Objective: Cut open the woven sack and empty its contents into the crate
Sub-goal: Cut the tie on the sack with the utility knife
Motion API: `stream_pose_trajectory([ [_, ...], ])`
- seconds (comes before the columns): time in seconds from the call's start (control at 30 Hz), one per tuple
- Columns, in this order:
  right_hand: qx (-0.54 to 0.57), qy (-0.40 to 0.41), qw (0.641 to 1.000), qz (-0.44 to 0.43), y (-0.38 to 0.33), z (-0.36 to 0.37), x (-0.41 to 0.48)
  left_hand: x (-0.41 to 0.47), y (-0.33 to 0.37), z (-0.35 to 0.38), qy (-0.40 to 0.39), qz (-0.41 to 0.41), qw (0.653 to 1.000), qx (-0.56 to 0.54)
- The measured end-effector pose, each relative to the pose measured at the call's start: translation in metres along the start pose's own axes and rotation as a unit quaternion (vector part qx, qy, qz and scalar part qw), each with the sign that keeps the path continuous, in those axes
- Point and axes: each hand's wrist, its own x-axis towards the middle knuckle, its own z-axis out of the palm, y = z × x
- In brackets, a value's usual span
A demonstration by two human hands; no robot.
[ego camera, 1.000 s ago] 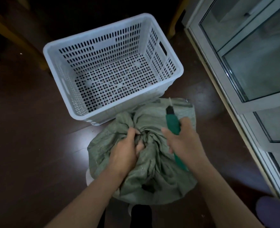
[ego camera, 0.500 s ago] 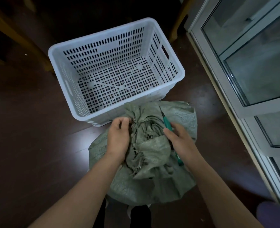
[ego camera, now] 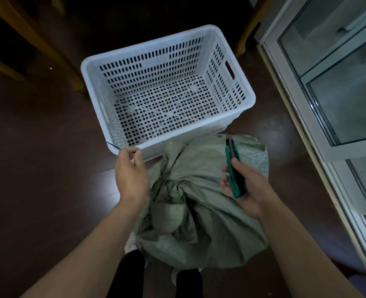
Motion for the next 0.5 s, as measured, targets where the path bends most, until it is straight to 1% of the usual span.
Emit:
stream_pose_trajectory([
  [0.07,0.046,-0.013,0.999,-0.002,0.001,0.007,0.002,0.008,-0.015,-0.009,-0.01,0.018,0.995,0.097],
  [0.1,0.047,-0.018,0.999,-0.006,0.001,0.01,0.003,0.011,-0.021,-0.013,-0.017,0.033,0.988,0.151],
  [0.2,-0.022,-0.032,0.999,-0.019,0.005,0.022,0.007,0.02,-0.033,-0.026,-0.057,0.057,0.965,0.248],
  [0.3,-0.087,-0.021,0.996,-0.027,0.012,0.036,0.014,0.031,-0.044,-0.037,-0.133,0.029,0.935,0.327],
  [0.37,-0.109,-0.011,0.993,-0.031,0.017,0.045,0.018,0.037,-0.047,-0.044,-0.162,-0.024,0.924,0.347],
  [0.43,-0.123,-0.012,0.992,-0.031,0.021,0.056,0.02,0.042,-0.048,-0.047,-0.163,-0.067,0.927,0.332],
  [0.5,-0.126,-0.022,0.991,-0.032,0.023,0.068,0.019,0.045,-0.048,-0.049,-0.157,-0.074,0.935,0.308],
])
